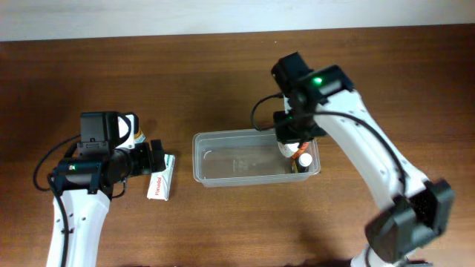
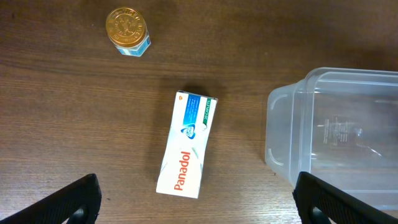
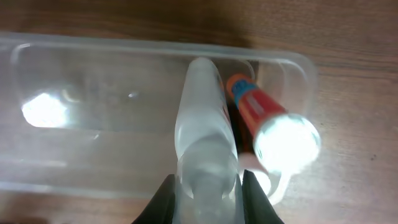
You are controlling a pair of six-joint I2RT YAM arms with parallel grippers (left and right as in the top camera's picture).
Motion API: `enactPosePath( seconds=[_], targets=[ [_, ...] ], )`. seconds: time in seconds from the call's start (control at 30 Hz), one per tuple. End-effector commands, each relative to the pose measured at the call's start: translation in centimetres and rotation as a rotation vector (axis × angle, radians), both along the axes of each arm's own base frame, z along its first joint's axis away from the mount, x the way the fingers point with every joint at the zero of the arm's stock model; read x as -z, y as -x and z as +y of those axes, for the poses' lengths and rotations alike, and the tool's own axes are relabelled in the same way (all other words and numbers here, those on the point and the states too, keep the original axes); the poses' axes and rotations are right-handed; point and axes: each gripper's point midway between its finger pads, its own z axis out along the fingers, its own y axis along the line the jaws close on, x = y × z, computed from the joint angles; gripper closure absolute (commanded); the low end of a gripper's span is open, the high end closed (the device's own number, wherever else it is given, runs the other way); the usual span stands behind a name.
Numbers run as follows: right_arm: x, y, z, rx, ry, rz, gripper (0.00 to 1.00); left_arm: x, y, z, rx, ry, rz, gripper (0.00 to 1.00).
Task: Pack container
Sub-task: 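Lower the white dropper bottle into the container and release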
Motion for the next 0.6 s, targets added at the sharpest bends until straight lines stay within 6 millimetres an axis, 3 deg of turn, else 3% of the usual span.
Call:
enactPosePath(
  seconds=[0.0,0.27,0.4,0.47,0.57],
  targets=[
    [1.3,-1.1,0.1,0.01,0.029,-0.001,0.9,-0.6,-0.3,-0.2,0.019,0.002,-0.015,0.01],
    [3.2,-1.7,0.2,0.01,0.047,0.029,0.88,-0.6,-0.3,-0.2,0.019,0.002,-0.015,0.01],
    [3.1,-1.5,0.2,-0.008,0.048,0.03,0.71,-0.5,-0.3,-0.2,0.019,0.002,-0.014,0.01],
    [2.5,-1.5,0.4,-0.031,0.045,0.009,0.68,-0.5,-0.3,-0.2,0.019,0.002,-0.011,0.01],
    [-1.1,-1.7,0.6,-0.063,0.035,-0.09,0.62,-0.5,-0.2,-0.2,0.019,0.002,-0.008,0.01]
  ],
)
